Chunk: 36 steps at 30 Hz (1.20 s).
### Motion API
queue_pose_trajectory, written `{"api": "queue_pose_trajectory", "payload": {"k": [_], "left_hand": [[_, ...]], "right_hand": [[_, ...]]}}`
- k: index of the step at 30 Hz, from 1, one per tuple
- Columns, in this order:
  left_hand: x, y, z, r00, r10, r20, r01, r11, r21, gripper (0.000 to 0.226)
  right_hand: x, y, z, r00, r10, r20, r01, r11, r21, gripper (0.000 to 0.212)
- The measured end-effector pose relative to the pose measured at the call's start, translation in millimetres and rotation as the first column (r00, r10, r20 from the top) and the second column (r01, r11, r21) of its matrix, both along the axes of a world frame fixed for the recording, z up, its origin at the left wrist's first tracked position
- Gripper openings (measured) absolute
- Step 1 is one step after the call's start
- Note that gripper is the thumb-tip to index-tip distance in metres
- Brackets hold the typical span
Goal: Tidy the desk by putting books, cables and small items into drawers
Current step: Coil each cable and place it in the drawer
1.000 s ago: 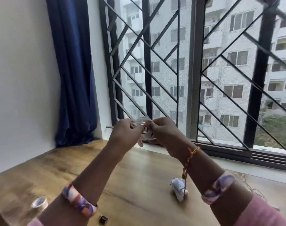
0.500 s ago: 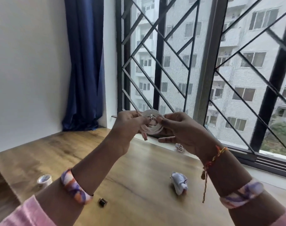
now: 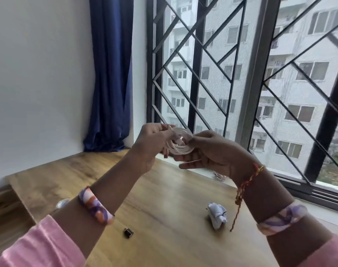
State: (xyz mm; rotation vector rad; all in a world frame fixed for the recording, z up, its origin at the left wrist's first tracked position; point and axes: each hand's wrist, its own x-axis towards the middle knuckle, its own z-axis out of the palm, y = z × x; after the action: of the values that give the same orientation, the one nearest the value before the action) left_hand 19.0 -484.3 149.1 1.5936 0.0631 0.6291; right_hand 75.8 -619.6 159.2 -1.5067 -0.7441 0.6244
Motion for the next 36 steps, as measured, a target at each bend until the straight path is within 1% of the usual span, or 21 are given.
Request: {"api": "queue_pose_trajectory", "payload": {"k": [2,4,6,8,10,12,13,14,15,16,17,19,22,26,28,30,32,33,34,35,36], "left_hand": [[-3.6,-1.9,-0.7,0.998,-0.058,-0.018,0.055,0.987,-0.154,0.01],[-5.6,-3.6,-2.0,0.993,-0.114,-0.033,0.097,0.942,-0.32,0.009],[-7.2,-5.0,-3.4,0.985,-0.17,-0.038,0.137,0.89,-0.434,0.011],[-8.9,-5.8,-4.5,0.984,-0.177,-0.035,0.144,0.887,-0.439,0.011],[-8.8,-2.9,-7.0,0.994,-0.088,-0.07,0.063,0.951,-0.301,0.024],[-9.7,0.8,-11.5,0.993,0.073,-0.092,-0.074,0.997,-0.002,0.029],[-11.2,3.5,-13.5,0.984,0.157,-0.08,-0.143,0.977,0.156,0.029],[-12.9,7.1,-15.1,0.974,0.219,-0.063,-0.195,0.942,0.272,0.031],[-16.6,12.7,-17.2,0.965,0.255,-0.062,-0.221,0.917,0.331,0.032],[-21.4,19.1,-18.4,0.96,0.265,-0.092,-0.218,0.913,0.345,0.033],[-27.8,27.1,-21.7,0.955,0.253,-0.152,-0.196,0.928,0.316,0.035],[-43.6,43.2,-32.5,0.94,0.166,-0.297,-0.118,0.978,0.174,0.036],[-73.8,66.8,-65.2,0.895,0.106,-0.434,-0.115,0.993,0.005,0.029],[-118.2,86.9,-121.3,0.828,0.145,-0.541,-0.255,0.958,-0.134,0.023],[-143.1,94.9,-145.7,0.797,0.19,-0.574,-0.365,0.908,-0.207,0.019],[-166.1,102.8,-165.7,0.767,0.233,-0.598,-0.454,0.856,-0.248,0.016],[-186.6,110.7,-183.9,0.736,0.262,-0.624,-0.517,0.813,-0.269,0.015],[-194.7,114.1,-193.1,0.721,0.282,-0.633,-0.551,0.787,-0.278,0.016],[-200.3,117.5,-203.1,0.703,0.307,-0.642,-0.588,0.758,-0.282,0.017],[-205.5,121.4,-215.0,0.678,0.336,-0.654,-0.632,0.721,-0.285,0.02],[-208.8,125.3,-227.0,0.65,0.359,-0.67,-0.671,0.686,-0.283,0.022]], "right_hand": [[-2.0,-3.3,-1.8,0.985,0.083,-0.152,-0.075,0.996,0.055,0.019],[-2.6,-5.0,-4.1,0.969,0.123,-0.213,-0.11,0.991,0.07,0.018],[-1.2,-5.8,-5.2,0.968,0.136,-0.211,-0.122,0.989,0.079,0.018],[2.5,-4.1,-5.8,0.982,0.12,-0.145,-0.111,0.991,0.073,0.018],[4.4,-0.7,-8.3,0.997,0.07,-0.027,-0.068,0.995,0.067,0.017],[4.7,5.3,-13.4,0.998,-0.011,0.066,0.005,0.996,0.087,0.015],[3.8,8.9,-17.0,0.995,-0.05,0.088,0.041,0.994,0.104,0.014],[3.1,11.8,-20.3,0.993,-0.076,0.094,0.064,0.99,0.122,0.015],[2.7,15.8,-24.0,0.993,-0.08,0.085,0.068,0.989,0.134,0.017],[2.7,19.0,-26.8,0.996,-0.061,0.063,0.052,0.989,0.138,0.02],[2.1,23.0,-30.7,0.999,-0.012,0.03,0.008,0.992,0.127,0.022],[0.5,31.0,-41.3,0.99,0.128,-0.064,-0.122,0.988,0.091,0.028],[-10.1,53.4,-72.6,0.941,0.278,-0.194,-0.281,0.96,0.015,0.04],[-39.6,89.2,-129.6,0.881,0.373,-0.293,-0.412,0.908,-0.083,0.041],[-59.2,107.0,-154.7,0.85,0.398,-0.345,-0.455,0.885,-0.1,0.031],[-78.0,123.1,-173.4,0.847,0.411,-0.337,-0.475,0.87,-0.133,0.018],[-94.0,140.5,-189.6,0.878,0.414,-0.24,-0.463,0.862,-0.205,0.013],[-98.7,148.3,-198.5,0.905,0.406,-0.127,-0.425,0.866,-0.265,0.012],[-100.1,154.2,-207.5,0.919,0.392,0.05,-0.354,0.872,-0.339,0.011],[-100.5,160.1,-218.1,0.877,0.399,0.268,-0.266,0.868,-0.419,0.011],[-99.9,163.9,-228.9,0.773,0.422,0.473,-0.168,0.856,-0.489,0.013]]}}
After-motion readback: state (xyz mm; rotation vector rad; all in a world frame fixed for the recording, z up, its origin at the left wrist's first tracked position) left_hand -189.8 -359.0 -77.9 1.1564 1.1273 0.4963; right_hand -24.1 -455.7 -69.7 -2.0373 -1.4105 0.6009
